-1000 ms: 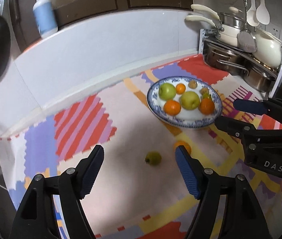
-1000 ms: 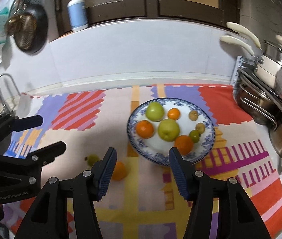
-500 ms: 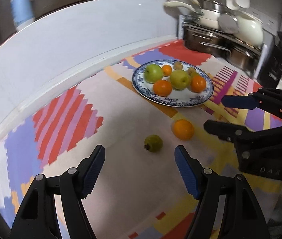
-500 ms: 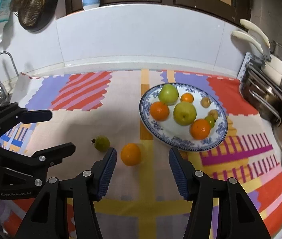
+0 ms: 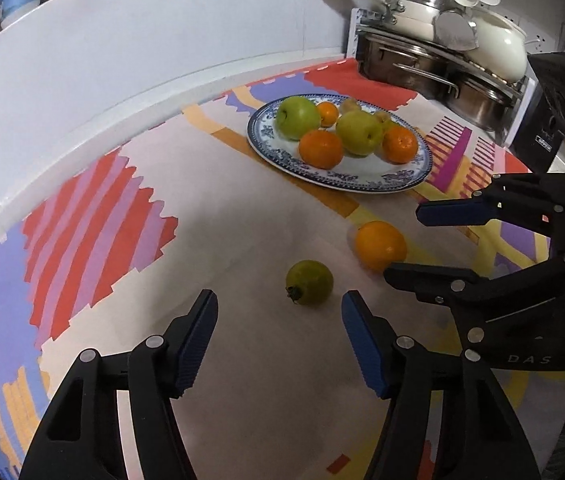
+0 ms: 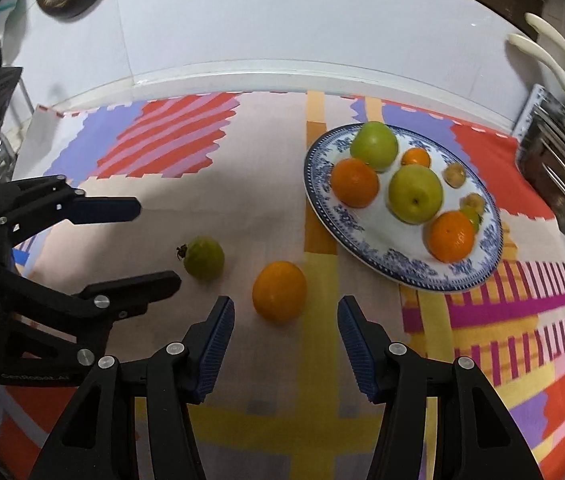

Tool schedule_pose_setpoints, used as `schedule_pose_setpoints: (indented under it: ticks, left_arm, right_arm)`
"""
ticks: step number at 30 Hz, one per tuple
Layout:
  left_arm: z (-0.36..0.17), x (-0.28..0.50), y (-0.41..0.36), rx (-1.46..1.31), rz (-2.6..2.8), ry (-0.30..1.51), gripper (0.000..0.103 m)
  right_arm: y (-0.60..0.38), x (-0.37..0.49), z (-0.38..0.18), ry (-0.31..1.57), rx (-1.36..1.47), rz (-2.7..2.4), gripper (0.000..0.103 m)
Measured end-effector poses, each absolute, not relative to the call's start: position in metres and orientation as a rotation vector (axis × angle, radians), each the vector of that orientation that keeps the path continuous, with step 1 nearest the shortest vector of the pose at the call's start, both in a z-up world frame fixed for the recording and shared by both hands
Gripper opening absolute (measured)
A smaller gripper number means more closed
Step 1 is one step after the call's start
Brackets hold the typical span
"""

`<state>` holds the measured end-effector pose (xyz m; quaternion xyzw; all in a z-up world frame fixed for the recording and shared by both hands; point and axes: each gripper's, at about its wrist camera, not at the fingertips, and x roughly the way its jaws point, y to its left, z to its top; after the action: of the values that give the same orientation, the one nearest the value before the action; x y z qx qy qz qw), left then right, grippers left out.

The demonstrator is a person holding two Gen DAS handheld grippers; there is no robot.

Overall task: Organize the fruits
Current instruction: 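Grasp the green lime with the left tool while the right grasps the orange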

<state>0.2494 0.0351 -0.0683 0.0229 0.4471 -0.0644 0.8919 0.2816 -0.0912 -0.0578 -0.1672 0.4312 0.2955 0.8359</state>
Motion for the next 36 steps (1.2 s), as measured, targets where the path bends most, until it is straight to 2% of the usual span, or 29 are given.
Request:
schedule_pose_setpoints:
  ticks: [16, 21, 23, 25, 36]
  left_arm:
    - [-0.078, 0.271, 0.037, -0.004, -0.184, 0.945, 0.051]
    - [-0.081, 0.271, 0.032, -0.004, -0.207, 0.959, 0.042]
    - [-0.081, 0.270, 0.030, -0.003, -0.216, 0.962, 0.033]
    - [-0.083, 0.270, 0.028, -0.004, -0.220, 0.967, 0.029]
    - [-0.067, 0.261, 0.022, 0.002, -0.171, 0.950, 0.029]
  right_arm:
    - [-0.084, 0.298, -0.072, 0.976, -0.335, 0.669, 0.037]
    - [-0.086, 0.297, -0.072, 0.981, -0.334, 0.673, 0.034]
    - [-0.086, 0.296, -0.072, 0.981, -0.334, 0.673, 0.034]
    - [-0.087, 0.294, -0.072, 0.978, -0.334, 0.671, 0.034]
    - [-0.100, 0.289, -0.063, 0.961, -0.293, 0.647, 0.034]
